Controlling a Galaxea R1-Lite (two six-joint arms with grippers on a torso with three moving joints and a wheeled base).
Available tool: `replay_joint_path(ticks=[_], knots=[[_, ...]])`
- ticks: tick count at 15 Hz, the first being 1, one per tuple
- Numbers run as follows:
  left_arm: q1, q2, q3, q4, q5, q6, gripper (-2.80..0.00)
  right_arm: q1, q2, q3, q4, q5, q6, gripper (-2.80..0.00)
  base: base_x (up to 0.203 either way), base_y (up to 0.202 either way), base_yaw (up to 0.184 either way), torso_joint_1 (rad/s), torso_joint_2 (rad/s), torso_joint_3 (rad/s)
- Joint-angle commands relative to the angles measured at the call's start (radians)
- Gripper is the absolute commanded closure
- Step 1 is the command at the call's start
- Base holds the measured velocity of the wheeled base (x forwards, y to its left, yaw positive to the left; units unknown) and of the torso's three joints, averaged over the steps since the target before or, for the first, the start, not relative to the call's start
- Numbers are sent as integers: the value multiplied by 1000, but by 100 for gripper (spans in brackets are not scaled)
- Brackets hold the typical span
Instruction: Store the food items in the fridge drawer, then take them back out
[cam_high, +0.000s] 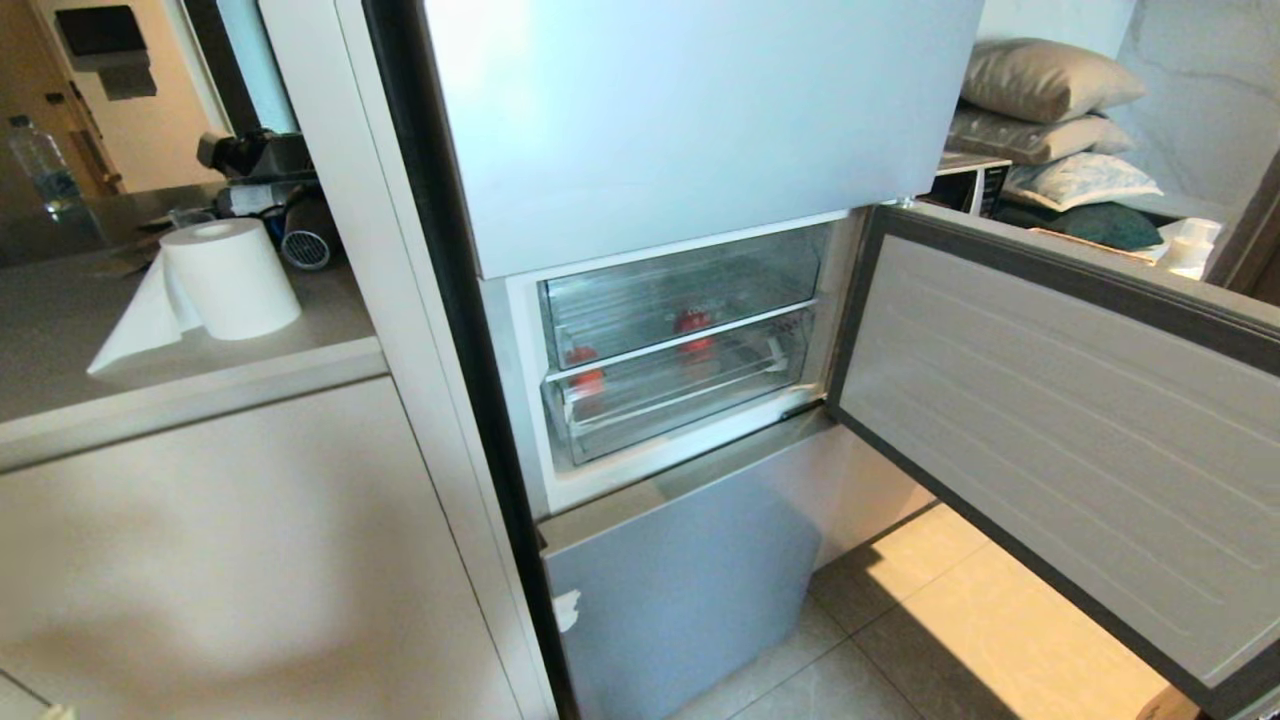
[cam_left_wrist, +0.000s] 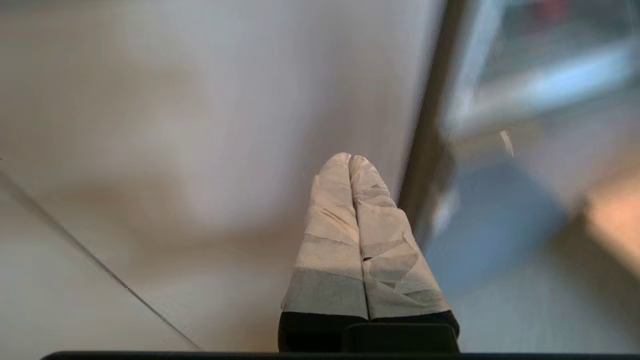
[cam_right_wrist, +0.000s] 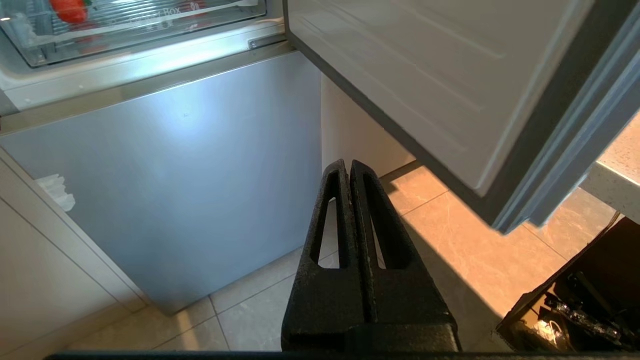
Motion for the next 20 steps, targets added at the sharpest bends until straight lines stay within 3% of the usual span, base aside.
replay_joint_path(ticks=[1,2,5,7,9,11,13,14,17,20], knots=[[2,-91,31,132,-110,-18,0,0,2,0,0,0,1,0,0,0,0,0,0,0],[3,-95,23,170,-141,-38,0,0,2,0,0,0,1,0,0,0,0,0,0,0],[83,-102,-40,386,-97,10,0,0,1,0,0,0,1,0,0,0,0,0,0,0],[187,-134,-46,389,-95,55,0,0,2,0,0,0,1,0,0,0,0,0,0,0],[180,-178,-39,364,-106,99,0,0,2,0,0,0,1,0,0,0,0,0,0,0],[164,-317,-25,358,-224,121,0,0,2,1,0,1,-9,0,0,0,0,0,0,0],[154,-391,12,301,-309,150,0,0,1,13,-19,8,-101,0,0,0,0,0,0,0],[150,-384,30,279,-335,137,0,0,1,21,-72,10,-113,0,0,0,0,0,0,0],[148,-378,37,268,-296,-32,0,-1,97,-72,-56,-5,-89,0,0,0,0,0,0,0],[148,-378,37,268,-294,-39,0,-2,275,-152,-39,-8,8,0,0,0,0,0,0,0]])
